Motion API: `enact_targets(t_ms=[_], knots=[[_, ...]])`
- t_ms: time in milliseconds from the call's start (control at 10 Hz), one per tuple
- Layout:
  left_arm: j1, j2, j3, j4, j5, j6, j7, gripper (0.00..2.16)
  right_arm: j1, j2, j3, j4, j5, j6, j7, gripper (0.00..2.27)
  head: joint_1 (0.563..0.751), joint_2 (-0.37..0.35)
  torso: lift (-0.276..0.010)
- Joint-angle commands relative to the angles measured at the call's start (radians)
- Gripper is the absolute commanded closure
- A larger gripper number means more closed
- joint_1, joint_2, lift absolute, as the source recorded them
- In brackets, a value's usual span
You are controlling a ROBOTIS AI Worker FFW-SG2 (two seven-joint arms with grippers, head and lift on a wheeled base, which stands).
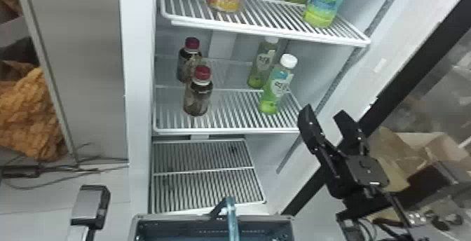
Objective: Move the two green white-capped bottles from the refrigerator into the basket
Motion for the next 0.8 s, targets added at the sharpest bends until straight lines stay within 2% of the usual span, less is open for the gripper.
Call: enact_targets(t_ms=[0, 700], knots=[[-0.002, 0.000, -0.001, 0.000, 0.000, 0.000, 0.000, 1.14, 0.000, 0.001, 0.000, 0.003, 0.001, 0.004, 0.000, 0.34, 0.695, -0.350, -0.263], [-0.009, 0.000, -0.007, 0.000, 0.002, 0.002, 0.000, 1.13, -0.015, 0.001, -0.008, 0.020, 0.001, 0.051, 0.000, 0.34, 0.695, -0.350, -0.263]])
